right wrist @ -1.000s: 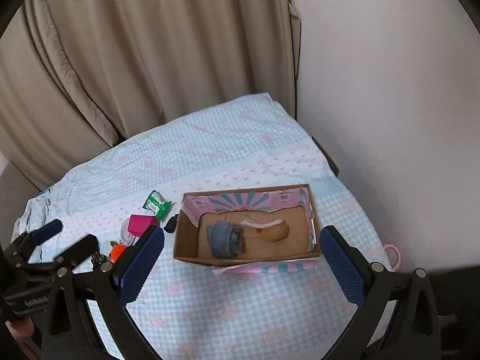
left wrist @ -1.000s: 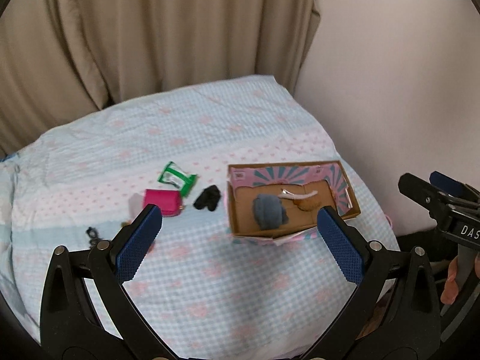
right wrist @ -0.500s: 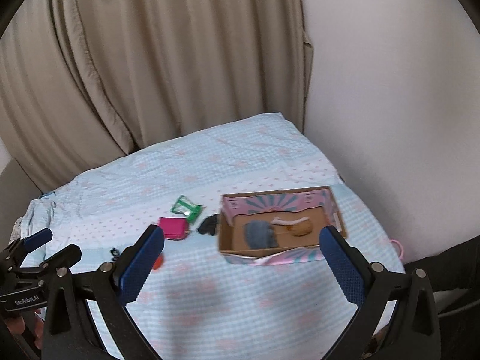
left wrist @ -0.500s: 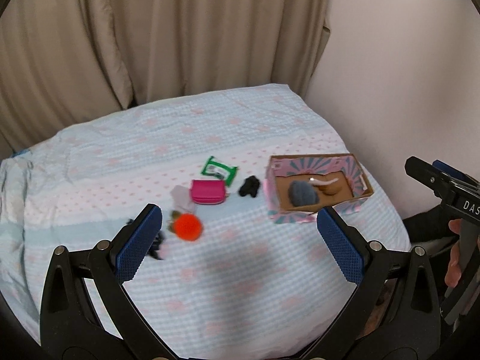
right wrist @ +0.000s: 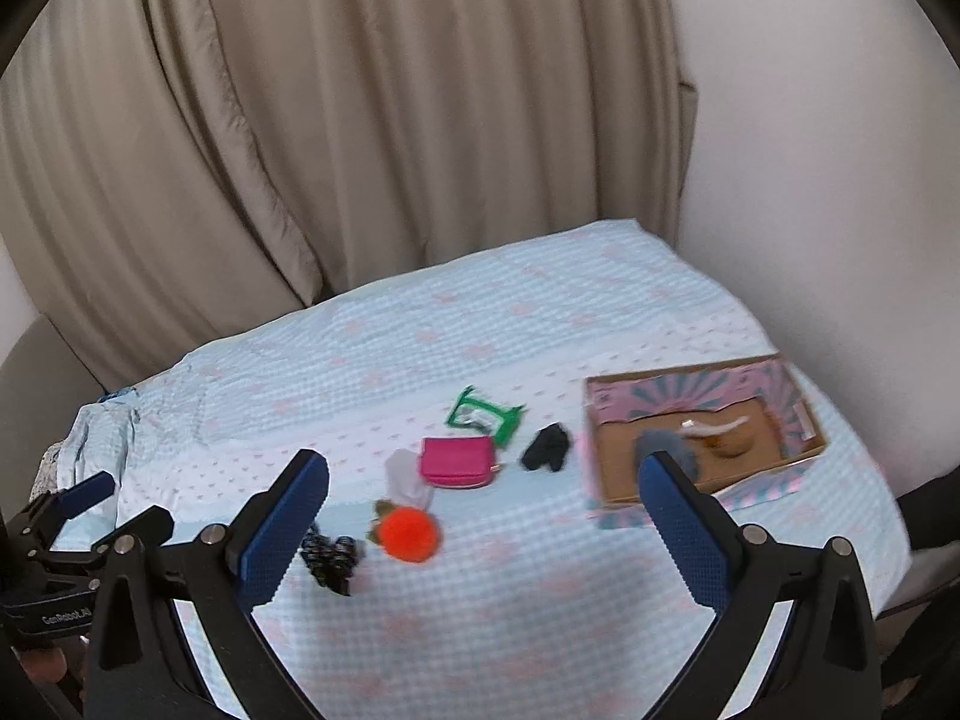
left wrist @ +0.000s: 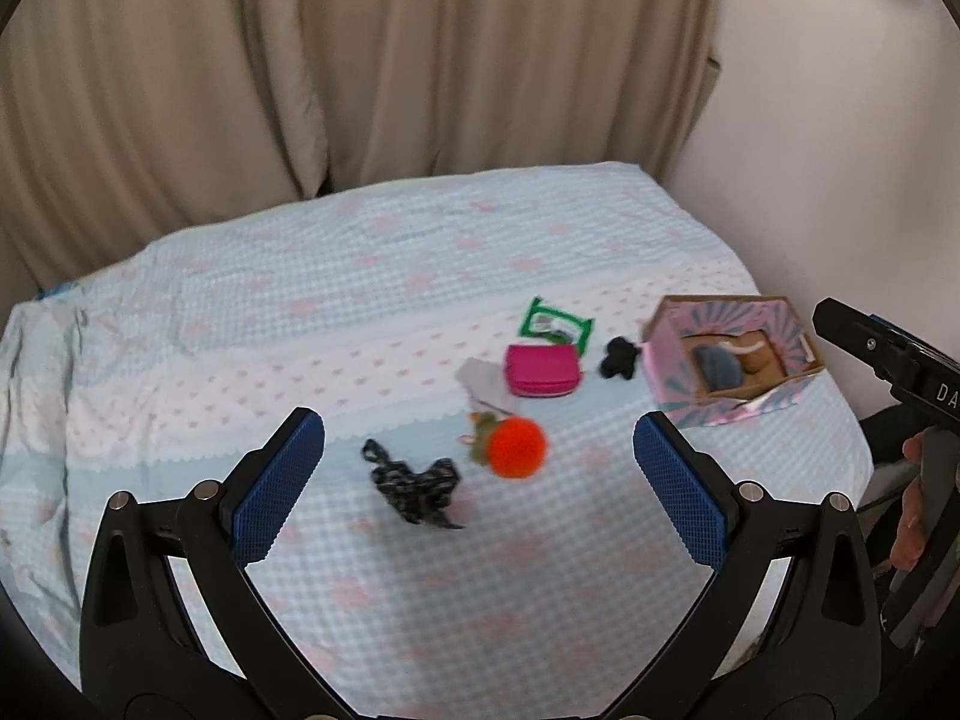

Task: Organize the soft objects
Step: 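Grasp the black patterned ribbon with the left tool while the right tool grasps the orange pompom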

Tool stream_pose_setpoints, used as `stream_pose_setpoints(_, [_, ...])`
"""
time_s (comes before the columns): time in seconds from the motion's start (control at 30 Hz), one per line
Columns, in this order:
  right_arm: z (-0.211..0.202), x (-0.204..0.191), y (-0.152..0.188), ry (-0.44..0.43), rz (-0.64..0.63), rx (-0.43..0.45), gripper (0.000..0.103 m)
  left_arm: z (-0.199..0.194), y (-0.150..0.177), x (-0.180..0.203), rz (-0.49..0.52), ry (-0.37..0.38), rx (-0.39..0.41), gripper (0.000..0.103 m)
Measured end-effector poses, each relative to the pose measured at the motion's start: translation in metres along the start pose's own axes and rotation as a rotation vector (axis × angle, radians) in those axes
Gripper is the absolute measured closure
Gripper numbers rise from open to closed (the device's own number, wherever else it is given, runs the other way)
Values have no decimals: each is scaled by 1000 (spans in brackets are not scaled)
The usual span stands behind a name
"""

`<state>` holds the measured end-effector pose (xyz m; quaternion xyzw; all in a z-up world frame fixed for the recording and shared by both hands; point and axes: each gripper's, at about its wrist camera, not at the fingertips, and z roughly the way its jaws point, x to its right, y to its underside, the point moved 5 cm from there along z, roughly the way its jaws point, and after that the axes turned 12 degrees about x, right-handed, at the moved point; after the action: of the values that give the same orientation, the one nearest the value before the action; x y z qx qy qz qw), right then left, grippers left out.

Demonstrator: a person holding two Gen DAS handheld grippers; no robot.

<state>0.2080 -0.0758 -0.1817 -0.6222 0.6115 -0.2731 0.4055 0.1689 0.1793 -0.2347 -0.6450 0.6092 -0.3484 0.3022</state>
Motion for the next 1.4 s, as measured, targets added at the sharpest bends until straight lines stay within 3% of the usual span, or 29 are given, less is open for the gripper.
stream_pose_setpoints(0.27, [74, -47, 53, -28, 8, -67, 0, 78, 61, -49, -44, 19, -83, 0])
stream_pose_setpoints(0.63, [175, -62, 149, -51, -2, -209, 0, 184, 165, -72, -91, 19, -164, 0])
stream_pose_setpoints(0.9, [234, -67, 203, -77, 3, -259, 0, 235, 200, -74, -75, -1, -178, 0])
stream_pose_setpoints(1.13, [267, -74, 225, -90, 13, -294, 17, 254, 203, -73, -83, -14, -178, 4])
stream_pose_setpoints(1.2, [272, -78, 227, -97, 16, -299, 19, 255, 204, -73, -78, -21, -179, 8])
stream_pose_setpoints(1.3, [277, -81, 230, -104, 7, -305, 32, 255, 205, -73, -55, -31, -190, 17])
stream_pose_setpoints(1.4, [280, -83, 232, -106, 7, -310, 38, 253, 206, -74, -45, -35, -196, 23])
